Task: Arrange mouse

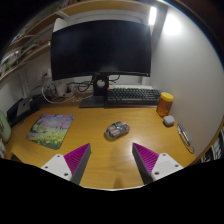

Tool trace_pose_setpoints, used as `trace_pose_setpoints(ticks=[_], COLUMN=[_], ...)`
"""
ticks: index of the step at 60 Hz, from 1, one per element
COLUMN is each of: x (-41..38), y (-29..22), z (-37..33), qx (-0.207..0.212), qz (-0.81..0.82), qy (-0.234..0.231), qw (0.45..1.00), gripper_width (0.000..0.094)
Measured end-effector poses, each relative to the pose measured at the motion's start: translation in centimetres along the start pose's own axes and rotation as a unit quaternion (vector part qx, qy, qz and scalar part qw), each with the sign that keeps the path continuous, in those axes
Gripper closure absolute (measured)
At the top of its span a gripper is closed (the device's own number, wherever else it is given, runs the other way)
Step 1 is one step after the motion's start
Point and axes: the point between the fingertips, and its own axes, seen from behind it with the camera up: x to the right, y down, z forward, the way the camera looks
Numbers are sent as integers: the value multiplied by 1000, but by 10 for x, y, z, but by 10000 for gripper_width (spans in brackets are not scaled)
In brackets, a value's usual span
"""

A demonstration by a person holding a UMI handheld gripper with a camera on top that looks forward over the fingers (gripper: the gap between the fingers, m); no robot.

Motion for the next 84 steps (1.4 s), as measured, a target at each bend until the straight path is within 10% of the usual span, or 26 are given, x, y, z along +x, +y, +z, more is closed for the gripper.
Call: trace_pose_setpoints(ticks=[62,69,74,84], x=[-19,-14,-8,-5], y=[-43,-42,-42,-43], z=[195,197,196,193], qx=[-55,-53,-53,-61], qz=[-20,-30,-28,-22], qy=[-44,-27,-9,21], qw=[997,998,998,998], gripper_width=[73,187,484,529])
